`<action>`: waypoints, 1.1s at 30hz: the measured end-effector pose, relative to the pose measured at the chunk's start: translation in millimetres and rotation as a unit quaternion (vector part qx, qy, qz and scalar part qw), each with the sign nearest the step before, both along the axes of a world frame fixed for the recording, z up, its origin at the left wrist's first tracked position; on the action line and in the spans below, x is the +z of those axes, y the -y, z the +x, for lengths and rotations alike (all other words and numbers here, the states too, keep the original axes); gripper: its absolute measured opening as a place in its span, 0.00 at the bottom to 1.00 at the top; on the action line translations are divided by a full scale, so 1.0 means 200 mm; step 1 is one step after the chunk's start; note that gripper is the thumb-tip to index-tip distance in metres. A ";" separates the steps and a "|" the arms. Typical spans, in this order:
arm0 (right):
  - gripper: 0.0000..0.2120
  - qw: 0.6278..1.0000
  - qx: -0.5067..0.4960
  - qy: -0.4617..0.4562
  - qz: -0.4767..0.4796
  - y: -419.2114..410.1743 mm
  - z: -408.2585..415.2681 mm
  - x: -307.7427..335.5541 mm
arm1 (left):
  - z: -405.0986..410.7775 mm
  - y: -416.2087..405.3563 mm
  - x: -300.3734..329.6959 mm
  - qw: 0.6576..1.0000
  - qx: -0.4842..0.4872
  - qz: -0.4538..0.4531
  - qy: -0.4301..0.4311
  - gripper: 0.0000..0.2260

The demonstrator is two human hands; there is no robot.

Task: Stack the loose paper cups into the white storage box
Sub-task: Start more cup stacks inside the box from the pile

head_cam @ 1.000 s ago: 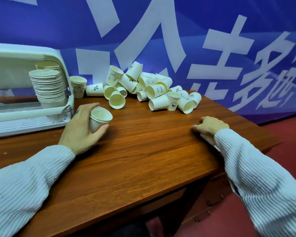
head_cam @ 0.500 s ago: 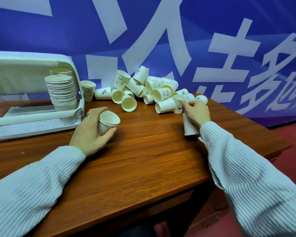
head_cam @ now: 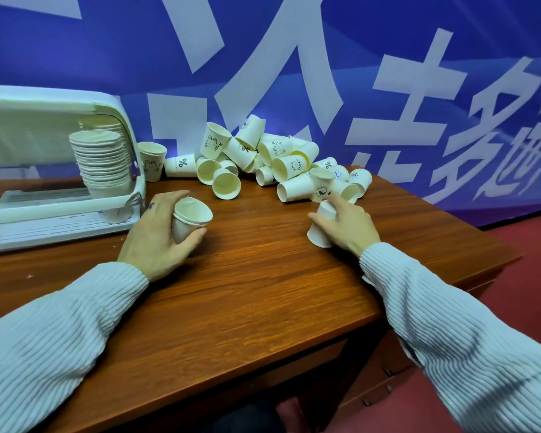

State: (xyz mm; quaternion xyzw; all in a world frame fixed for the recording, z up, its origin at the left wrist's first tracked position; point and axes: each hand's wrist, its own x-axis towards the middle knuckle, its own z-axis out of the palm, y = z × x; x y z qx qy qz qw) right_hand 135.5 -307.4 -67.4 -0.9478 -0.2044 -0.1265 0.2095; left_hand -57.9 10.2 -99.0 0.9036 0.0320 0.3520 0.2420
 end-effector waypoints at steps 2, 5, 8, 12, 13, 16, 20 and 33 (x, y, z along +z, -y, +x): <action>0.27 0.996 -0.029 0.036 -0.079 0.01 -0.02 0.04 | 0.00 0.00 0.00 1.000 0.003 0.003 0.004 0.32; 0.28 1.000 -0.013 -0.024 0.001 -0.03 -0.04 0.11 | 0.00 0.01 0.00 1.000 0.007 0.006 0.006 0.31; 0.28 0.980 0.061 -0.125 0.144 -0.14 -0.06 0.15 | -0.01 0.00 0.01 1.000 0.010 0.000 0.009 0.31; 0.36 0.954 0.141 -0.161 0.211 -0.34 -0.09 0.14 | -0.02 0.00 0.04 0.999 0.027 -0.030 0.026 0.30; 0.38 0.942 0.168 -0.163 0.239 -0.41 -0.08 0.13 | -0.03 -0.01 0.05 0.998 0.037 -0.042 0.038 0.30; 0.42 0.902 0.241 -0.169 0.315 -0.64 -0.12 0.18 | -0.07 -0.06 0.11 0.991 0.073 -0.065 0.086 0.30; 0.23 0.886 0.288 -0.095 0.351 -0.97 -0.21 0.31 | -0.10 -0.15 0.17 0.975 0.126 -0.103 0.154 0.30; 0.22 0.903 0.398 0.156 -0.035 -1.65 -0.32 0.64 | -0.14 -0.26 0.18 0.946 0.203 -0.155 0.197 0.33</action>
